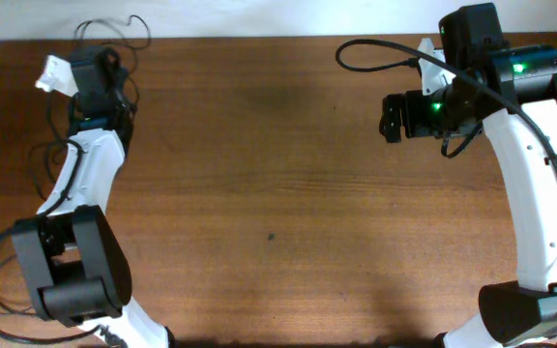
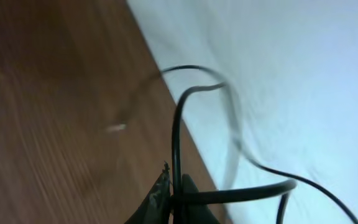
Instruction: Untangle cables
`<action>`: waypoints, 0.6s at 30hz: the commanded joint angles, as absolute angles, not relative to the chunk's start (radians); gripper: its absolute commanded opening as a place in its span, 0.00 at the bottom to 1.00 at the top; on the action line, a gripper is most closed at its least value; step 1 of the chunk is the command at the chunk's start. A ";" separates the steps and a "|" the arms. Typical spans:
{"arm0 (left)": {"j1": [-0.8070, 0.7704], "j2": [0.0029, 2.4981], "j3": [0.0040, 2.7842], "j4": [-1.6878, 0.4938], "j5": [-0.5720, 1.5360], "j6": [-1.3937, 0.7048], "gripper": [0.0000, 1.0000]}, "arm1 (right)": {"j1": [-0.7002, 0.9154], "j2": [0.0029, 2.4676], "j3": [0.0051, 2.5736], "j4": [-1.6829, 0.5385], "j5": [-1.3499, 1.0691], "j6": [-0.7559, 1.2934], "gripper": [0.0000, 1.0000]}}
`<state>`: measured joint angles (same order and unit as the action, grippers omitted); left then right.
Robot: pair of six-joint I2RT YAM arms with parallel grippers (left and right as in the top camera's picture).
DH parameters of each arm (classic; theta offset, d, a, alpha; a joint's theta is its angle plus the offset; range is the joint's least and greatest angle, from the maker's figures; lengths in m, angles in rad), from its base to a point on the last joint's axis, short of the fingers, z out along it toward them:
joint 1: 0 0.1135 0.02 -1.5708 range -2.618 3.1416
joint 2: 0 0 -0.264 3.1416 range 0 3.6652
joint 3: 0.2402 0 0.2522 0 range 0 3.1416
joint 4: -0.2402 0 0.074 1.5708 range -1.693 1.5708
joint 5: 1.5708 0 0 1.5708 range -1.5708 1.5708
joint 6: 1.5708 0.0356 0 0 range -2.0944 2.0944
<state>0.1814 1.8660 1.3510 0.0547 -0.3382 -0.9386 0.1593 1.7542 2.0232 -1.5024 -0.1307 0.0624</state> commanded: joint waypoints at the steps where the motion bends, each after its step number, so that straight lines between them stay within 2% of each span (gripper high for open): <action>1: 0.229 1.975 1.356 0.168 -0.411 -0.926 0.02 | 0.157 1.758 2.017 -1.504 -0.122 0.056 0.98; 6: 0.288 2.183 1.356 0.566 -0.447 -0.926 0.00 | 0.157 1.758 2.017 -1.504 -0.122 0.056 0.98; 7: 0.306 2.208 1.356 0.585 -0.470 -0.926 0.00 | 0.157 1.758 2.017 -1.504 -0.122 0.056 0.98; 9: 0.339 2.210 1.356 0.488 -0.509 -0.926 0.00 | 0.157 1.758 2.017 -1.504 -0.122 0.056 0.98; 10: 0.353 2.210 1.356 0.452 -0.517 -0.926 0.04 | 0.157 1.758 2.017 -1.504 -0.122 0.056 0.98; 11: 0.368 2.210 1.356 0.418 -0.517 -0.926 0.16 | 0.157 1.758 2.017 -1.504 -0.122 0.056 0.98; 12: 0.389 2.210 1.356 0.379 -0.474 -0.926 0.71 | 0.157 1.758 2.017 -1.504 -0.122 0.056 0.98; 13: 0.395 2.210 1.356 0.371 -0.413 -0.926 0.96 | 0.157 1.758 2.017 -1.504 -0.122 0.056 0.98; 16: 0.389 2.204 1.398 0.335 -0.154 -0.930 0.99 | 0.157 1.758 2.017 -1.504 -0.122 0.056 0.98; 18: 0.368 2.189 1.480 0.151 -0.145 -0.995 0.99 | 0.157 1.758 2.017 -1.504 -0.122 0.056 0.98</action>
<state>0.4011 2.2013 1.3663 0.3416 -0.2939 -0.9344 0.1593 1.7550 2.0212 -1.5036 -0.1303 0.0559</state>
